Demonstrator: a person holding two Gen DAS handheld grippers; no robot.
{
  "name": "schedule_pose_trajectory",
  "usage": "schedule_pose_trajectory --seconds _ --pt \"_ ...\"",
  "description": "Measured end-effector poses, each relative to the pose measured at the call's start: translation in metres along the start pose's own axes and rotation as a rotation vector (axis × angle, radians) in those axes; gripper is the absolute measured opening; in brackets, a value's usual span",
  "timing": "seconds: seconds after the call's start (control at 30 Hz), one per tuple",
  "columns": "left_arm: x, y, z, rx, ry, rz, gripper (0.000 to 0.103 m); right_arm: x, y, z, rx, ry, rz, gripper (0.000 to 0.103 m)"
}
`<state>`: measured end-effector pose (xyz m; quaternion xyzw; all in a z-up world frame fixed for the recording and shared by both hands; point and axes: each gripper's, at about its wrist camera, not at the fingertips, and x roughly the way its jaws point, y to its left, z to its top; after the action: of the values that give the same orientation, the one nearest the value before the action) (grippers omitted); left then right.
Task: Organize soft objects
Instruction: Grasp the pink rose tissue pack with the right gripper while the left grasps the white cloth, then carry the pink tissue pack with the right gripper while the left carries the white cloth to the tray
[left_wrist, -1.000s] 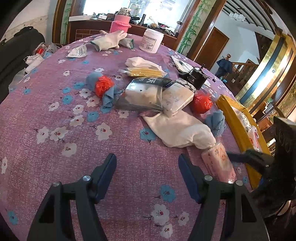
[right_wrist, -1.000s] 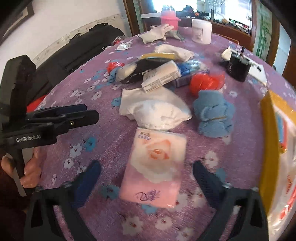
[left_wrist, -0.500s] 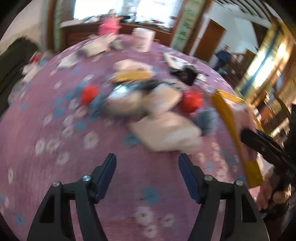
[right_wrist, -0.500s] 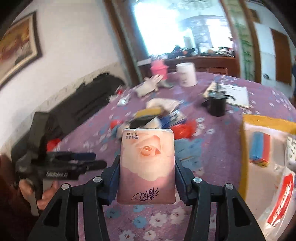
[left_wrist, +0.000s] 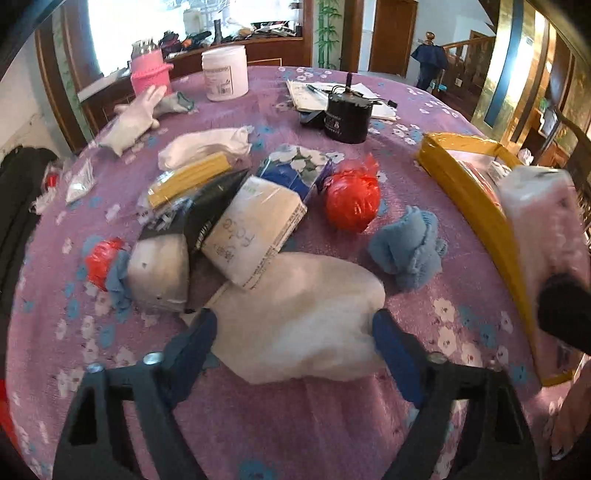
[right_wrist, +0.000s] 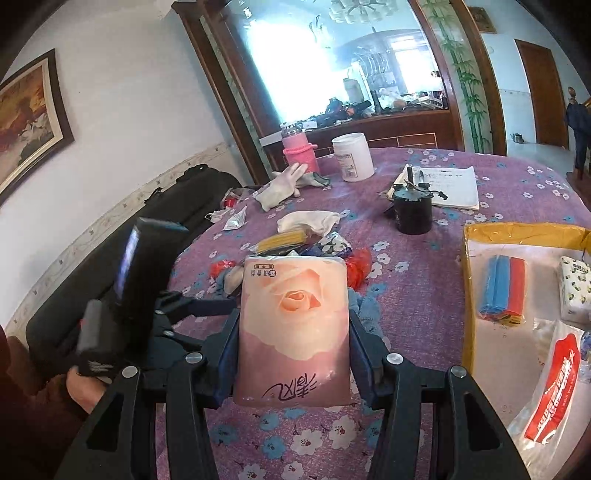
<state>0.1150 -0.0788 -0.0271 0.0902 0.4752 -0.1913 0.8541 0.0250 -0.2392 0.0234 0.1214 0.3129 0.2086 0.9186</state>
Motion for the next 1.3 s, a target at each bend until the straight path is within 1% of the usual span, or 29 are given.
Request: schedule_pose_trajectory --seconds 0.03,0.07,0.17,0.2,0.33,0.4,0.43,0.5,0.53,0.57,0.6,0.63,0.67,0.73,0.77,0.8,0.83,0.9,0.93,0.97,1.0,1.07,1.17,1.23,1.27,1.3 --pt "0.004 0.001 0.000 -0.011 0.019 -0.023 0.038 0.000 0.000 0.000 0.001 -0.002 -0.002 0.058" --pt "0.005 0.002 -0.002 -0.026 0.033 -0.060 0.028 0.000 -0.001 0.000 0.004 -0.004 -0.007 0.058" --pt "-0.007 -0.002 -0.010 0.004 -0.025 -0.021 0.013 -0.001 -0.002 -0.001 0.009 -0.003 -0.011 0.058" --pt "-0.011 -0.002 -0.014 0.007 -0.042 -0.026 0.012 -0.001 -0.002 -0.001 0.009 -0.005 -0.016 0.058" --pt "-0.030 0.000 -0.022 -0.010 -0.118 -0.103 0.011 -0.001 -0.004 0.000 0.017 -0.010 -0.023 0.058" --pt "-0.039 -0.006 -0.023 0.031 -0.153 -0.148 0.011 0.000 -0.004 0.000 0.018 -0.005 -0.032 0.058" --pt "-0.045 -0.012 -0.025 0.068 -0.162 -0.177 0.011 0.000 -0.005 0.000 0.020 -0.005 -0.036 0.058" --pt "-0.047 -0.021 -0.027 0.106 -0.161 -0.206 0.011 0.001 -0.006 0.000 0.021 -0.005 -0.039 0.058" --pt "-0.046 -0.026 -0.029 0.133 -0.150 -0.211 0.011 0.001 -0.007 0.001 0.023 -0.007 -0.044 0.058" --pt "-0.043 -0.032 -0.031 0.176 -0.117 -0.248 0.011 0.001 -0.009 0.001 0.028 -0.009 -0.049 0.058" --pt "-0.041 -0.037 -0.033 0.201 -0.095 -0.276 0.011 0.000 -0.011 0.001 0.034 -0.010 -0.051 0.058" --pt "-0.038 -0.043 -0.036 0.233 -0.083 -0.270 0.012 0.000 -0.012 0.002 0.040 -0.013 -0.054 0.058" --pt "-0.037 -0.048 -0.038 0.260 -0.085 -0.236 0.015 -0.001 -0.015 0.002 0.049 -0.017 -0.057 0.058" --pt "-0.035 -0.052 -0.039 0.276 -0.095 -0.186 0.020 -0.001 -0.018 0.003 0.061 -0.017 -0.058 0.058" --pt "-0.033 -0.053 -0.039 0.277 -0.102 -0.147 0.029 -0.001 -0.018 0.003 0.063 -0.018 -0.060 0.058" --pt "-0.033 -0.053 -0.038 0.276 -0.108 -0.130 0.040 -0.001 -0.018 0.003 0.062 -0.017 -0.059 0.058" --pt "-0.032 -0.052 -0.038 0.273 -0.110 -0.125 0.046 -0.001 -0.017 0.003 0.058 -0.015 -0.057 0.058" --pt "-0.035 -0.049 -0.037 0.264 -0.126 -0.122 0.063 -0.001 -0.014 0.003 0.051 -0.016 -0.053 0.058" --pt "-0.037 -0.048 -0.036 0.259 -0.143 -0.114 0.067 -0.001 -0.013 0.003 0.048 -0.015 -0.050 0.058" --pt "-0.039 -0.046 -0.037 0.254 -0.154 -0.105 0.077 -0.001 -0.012 0.003 0.044 -0.014 -0.049 0.058" --pt "-0.040 -0.045 -0.037 0.246 -0.162 -0.095 0.084 -0.001 -0.012 0.003 0.043 -0.015 -0.049 0.058" --pt "-0.035 -0.042 -0.033 0.229 -0.154 -0.098 0.084 -0.001 -0.011 0.002 0.042 -0.015 -0.043 0.058" --pt "-0.022 -0.042 -0.028 0.215 -0.109 -0.118 0.084 -0.002 -0.010 0.002 0.042 -0.019 -0.040 0.058" --pt "-0.017 -0.044 -0.029 0.223 -0.090 -0.115 0.079 -0.003 -0.010 0.003 0.042 -0.025 -0.044 0.058" --pt "-0.014 -0.046 -0.030 0.237 -0.081 -0.111 0.069 -0.003 -0.010 0.003 0.042 -0.027 -0.046 0.058" --pt "-0.013 -0.047 -0.031 0.246 -0.075 -0.111 0.054 -0.004 -0.009 0.003 0.040 -0.027 -0.044 0.058"
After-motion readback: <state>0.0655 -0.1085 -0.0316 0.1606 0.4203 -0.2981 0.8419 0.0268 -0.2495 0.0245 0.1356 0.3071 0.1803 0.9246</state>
